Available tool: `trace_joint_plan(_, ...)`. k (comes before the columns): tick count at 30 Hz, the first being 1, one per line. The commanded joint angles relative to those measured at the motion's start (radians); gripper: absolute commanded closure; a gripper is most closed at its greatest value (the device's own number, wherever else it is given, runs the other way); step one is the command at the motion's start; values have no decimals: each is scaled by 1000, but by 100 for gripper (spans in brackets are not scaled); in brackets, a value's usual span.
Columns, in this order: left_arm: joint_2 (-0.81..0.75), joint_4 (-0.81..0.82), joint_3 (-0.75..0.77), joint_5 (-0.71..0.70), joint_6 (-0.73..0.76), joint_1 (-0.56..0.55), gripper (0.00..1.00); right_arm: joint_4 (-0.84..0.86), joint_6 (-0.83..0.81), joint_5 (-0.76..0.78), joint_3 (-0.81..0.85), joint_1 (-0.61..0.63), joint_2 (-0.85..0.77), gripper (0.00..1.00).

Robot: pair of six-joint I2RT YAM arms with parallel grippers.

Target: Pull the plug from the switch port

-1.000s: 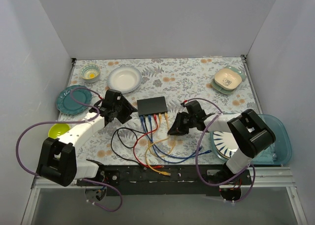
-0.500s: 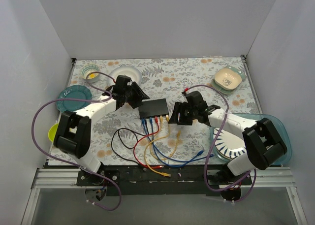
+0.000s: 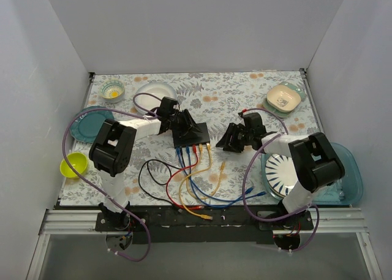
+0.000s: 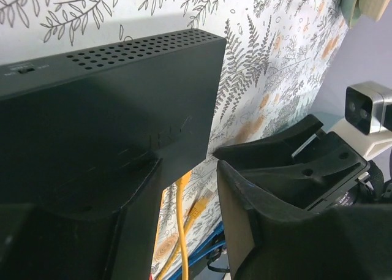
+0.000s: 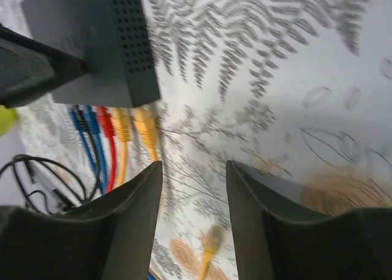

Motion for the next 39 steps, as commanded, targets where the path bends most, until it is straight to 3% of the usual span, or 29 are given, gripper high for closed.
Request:
trace_joint_plan(1,54,-102,31,-28,40,-6,60,211,48,-143,45,8,80,46)
trace_joint_plan(5,77,-140,45,-47,49,-6,60,263,75,-198,73,10,172,47)
trace_joint_plan(27,69,-137,17,-42,38,-6,60,335,152,-201,84,33,286,55)
trace_joint_plan(32,54,-137,8,-39,41,-6,60,361,198,-186,84,31,299,63)
trace_joint_plan(39,40,-134,-14,-36,47,-6,60,478,310,-183,39,33,315,63)
